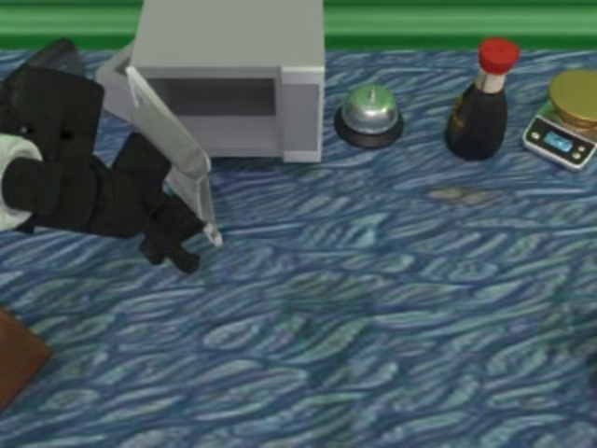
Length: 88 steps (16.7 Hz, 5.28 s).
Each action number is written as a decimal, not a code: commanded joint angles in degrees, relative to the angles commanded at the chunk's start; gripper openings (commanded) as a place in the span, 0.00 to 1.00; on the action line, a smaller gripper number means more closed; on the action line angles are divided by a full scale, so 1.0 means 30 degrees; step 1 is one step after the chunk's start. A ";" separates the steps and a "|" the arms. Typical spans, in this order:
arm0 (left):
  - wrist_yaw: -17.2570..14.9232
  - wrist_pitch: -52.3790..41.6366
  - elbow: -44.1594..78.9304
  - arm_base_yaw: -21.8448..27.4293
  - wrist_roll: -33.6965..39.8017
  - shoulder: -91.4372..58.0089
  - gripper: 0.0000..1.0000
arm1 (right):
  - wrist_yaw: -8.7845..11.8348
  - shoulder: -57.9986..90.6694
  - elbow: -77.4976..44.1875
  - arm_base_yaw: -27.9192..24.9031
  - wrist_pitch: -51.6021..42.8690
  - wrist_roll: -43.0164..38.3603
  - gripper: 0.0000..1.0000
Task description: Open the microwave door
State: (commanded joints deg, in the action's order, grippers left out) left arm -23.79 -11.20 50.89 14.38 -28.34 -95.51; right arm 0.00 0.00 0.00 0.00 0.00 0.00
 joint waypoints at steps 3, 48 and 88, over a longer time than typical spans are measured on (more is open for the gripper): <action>-0.0207 -0.0149 -0.0077 -0.0009 -0.0143 -0.0025 0.00 | 0.0000 0.0000 0.0000 0.0000 0.0000 0.0000 1.00; -0.1971 -0.1879 0.0428 -0.1489 -0.3522 -0.0149 0.00 | 0.0000 0.0000 0.0000 0.0000 0.0000 0.0000 1.00; -0.2785 -0.2950 0.0804 -0.2175 -0.5285 -0.0364 0.00 | 0.0000 0.0000 0.0000 0.0000 0.0000 0.0000 1.00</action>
State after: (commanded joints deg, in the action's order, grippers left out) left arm -32.15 -20.05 53.30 7.85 -44.20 -96.60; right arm 0.00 0.00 0.00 0.00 0.00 0.00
